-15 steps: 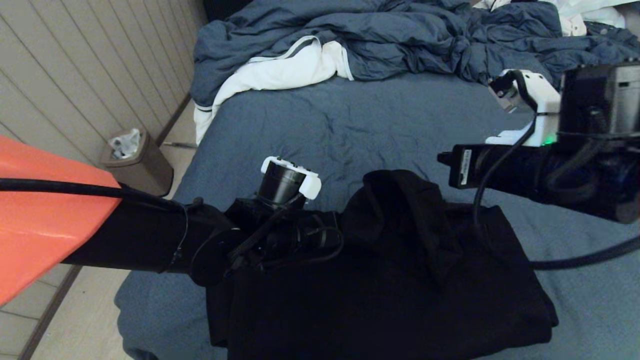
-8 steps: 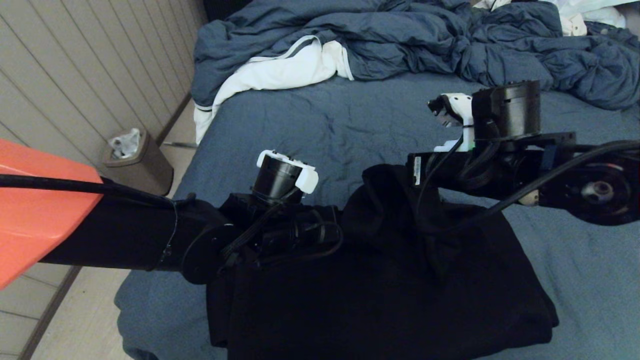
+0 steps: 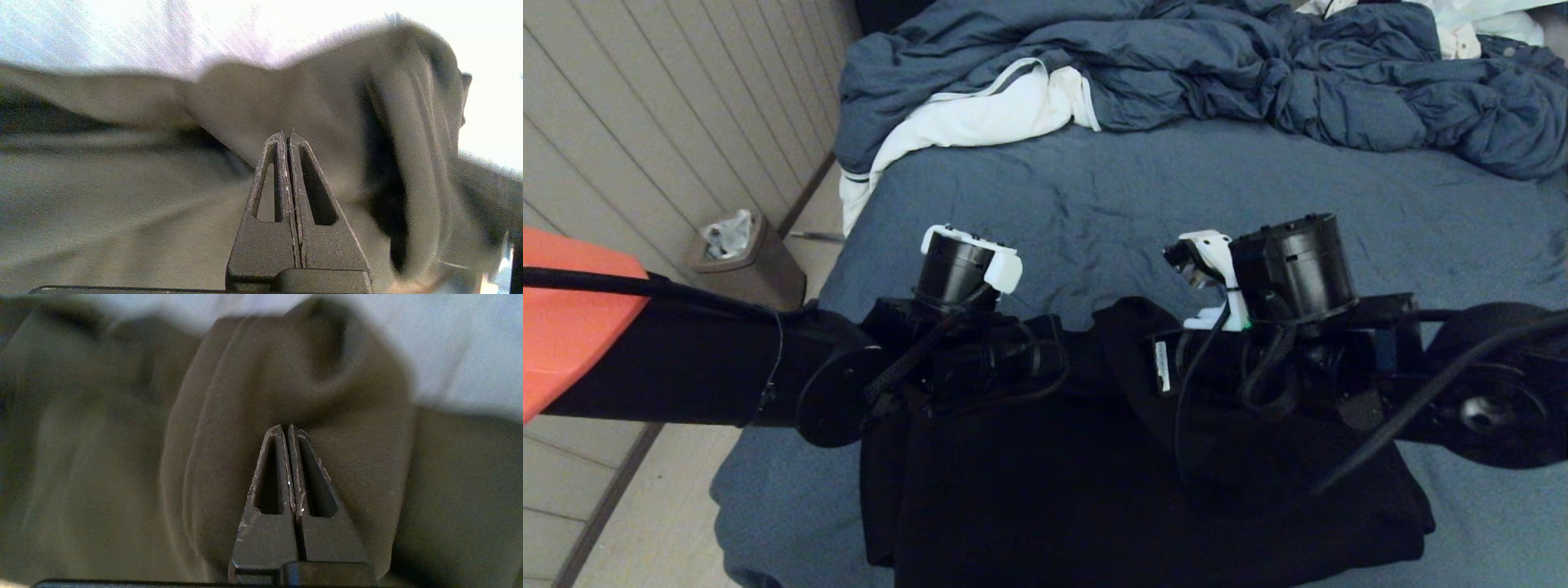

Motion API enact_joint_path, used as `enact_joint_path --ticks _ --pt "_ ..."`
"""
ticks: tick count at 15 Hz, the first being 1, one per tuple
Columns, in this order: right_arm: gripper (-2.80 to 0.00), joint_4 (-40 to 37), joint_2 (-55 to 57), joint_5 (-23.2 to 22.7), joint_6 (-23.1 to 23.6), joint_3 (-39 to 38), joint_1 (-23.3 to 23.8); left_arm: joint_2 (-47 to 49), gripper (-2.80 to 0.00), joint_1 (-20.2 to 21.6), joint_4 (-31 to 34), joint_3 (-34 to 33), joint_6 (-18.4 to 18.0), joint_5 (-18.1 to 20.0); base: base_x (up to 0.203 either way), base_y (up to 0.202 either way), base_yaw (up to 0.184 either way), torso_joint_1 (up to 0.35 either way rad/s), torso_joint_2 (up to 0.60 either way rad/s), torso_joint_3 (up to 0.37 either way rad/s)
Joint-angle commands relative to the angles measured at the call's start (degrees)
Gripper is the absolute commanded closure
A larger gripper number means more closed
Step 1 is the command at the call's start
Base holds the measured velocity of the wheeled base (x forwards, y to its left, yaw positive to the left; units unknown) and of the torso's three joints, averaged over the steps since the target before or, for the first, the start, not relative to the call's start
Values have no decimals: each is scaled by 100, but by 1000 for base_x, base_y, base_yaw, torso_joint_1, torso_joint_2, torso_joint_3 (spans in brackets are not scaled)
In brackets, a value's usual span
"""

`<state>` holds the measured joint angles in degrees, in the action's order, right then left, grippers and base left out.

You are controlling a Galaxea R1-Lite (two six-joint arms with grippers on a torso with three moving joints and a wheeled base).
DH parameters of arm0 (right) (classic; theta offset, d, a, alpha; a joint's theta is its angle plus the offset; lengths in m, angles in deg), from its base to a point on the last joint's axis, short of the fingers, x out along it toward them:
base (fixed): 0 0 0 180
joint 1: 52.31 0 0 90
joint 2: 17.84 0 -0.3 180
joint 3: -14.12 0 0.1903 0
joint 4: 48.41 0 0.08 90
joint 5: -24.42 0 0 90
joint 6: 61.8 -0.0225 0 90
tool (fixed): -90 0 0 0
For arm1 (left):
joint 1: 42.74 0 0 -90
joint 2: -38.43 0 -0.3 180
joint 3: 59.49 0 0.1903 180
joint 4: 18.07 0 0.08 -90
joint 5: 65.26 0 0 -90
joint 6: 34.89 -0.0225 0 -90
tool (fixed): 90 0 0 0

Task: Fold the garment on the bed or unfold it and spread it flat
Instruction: Fold the black sweatshirt

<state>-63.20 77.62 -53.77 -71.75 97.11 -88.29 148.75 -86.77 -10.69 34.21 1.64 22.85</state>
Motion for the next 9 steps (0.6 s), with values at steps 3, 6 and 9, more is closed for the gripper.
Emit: enact_joint_path --ticks 3,6,9 --pt "0 -19 -649 -1 -3 -966 -249 -80 0 226 123 196 3 18 0 0 0 0 0 0" --pt "0 19 -655 -49 -52 -1789 -444 -80 0 325 166 244 3 40 0 0 0 0 0 0" --pt "0 69 -683 -140 -127 -2096 -992 -72 0 334 166 262 3 48 0 0 0 0 0 0"
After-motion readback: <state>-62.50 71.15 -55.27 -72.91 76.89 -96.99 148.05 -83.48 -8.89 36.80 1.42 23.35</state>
